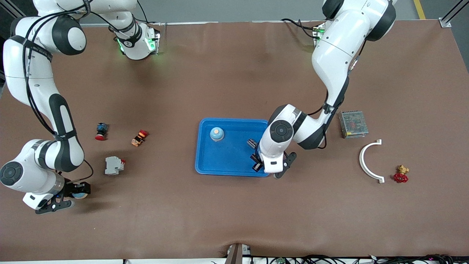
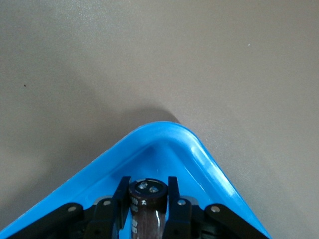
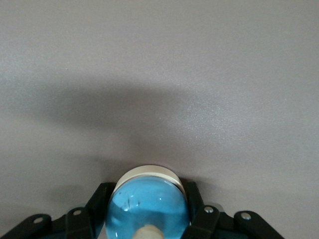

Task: Place electrolytic capacitor and blue bell in tray
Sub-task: 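Carry the capacitor into the tray with the left gripper and release it, then lower the second bell into the tray while the left gripper withdraws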

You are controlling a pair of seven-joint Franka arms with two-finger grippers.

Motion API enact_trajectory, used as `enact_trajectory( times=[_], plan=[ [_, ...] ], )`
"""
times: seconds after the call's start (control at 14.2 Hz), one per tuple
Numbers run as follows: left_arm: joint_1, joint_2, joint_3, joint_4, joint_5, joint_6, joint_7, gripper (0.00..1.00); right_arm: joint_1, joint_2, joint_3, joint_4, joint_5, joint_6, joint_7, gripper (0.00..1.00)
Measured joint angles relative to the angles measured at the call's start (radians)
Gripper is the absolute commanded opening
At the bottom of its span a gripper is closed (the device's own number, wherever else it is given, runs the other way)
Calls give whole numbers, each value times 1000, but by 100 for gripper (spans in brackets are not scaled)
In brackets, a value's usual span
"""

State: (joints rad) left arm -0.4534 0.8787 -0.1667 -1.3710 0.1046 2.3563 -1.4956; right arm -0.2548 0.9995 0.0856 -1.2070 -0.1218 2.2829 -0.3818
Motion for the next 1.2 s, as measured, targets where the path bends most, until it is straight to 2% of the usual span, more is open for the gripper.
enact_trajectory(
  times=[0.07, 0.42, 0.7, 0.92, 1.2],
  plan=[
    [0, 0, 0, 1, 0, 0, 0, 100, 1, -1, 4, 8, 0, -29, 4, 0],
    [-8, -1, 3, 13, 8, 0, 1, 100, 49, -40, 23, 58, 0, -217, 141, 0],
    [-9, -34, 13, 33, 18, -51, 13, 100, 134, -99, 34, 64, 0, -335, 381, 0],
    [17, -113, 19, 44, 39, -148, 73, 100, 229, -150, 38, 64, 1, -384, 583, 0],
    [142, -253, 17, 47, 17, -314, 288, 100, 308, -184, 61, 57, 66, -414, 823, 0]
  ],
)
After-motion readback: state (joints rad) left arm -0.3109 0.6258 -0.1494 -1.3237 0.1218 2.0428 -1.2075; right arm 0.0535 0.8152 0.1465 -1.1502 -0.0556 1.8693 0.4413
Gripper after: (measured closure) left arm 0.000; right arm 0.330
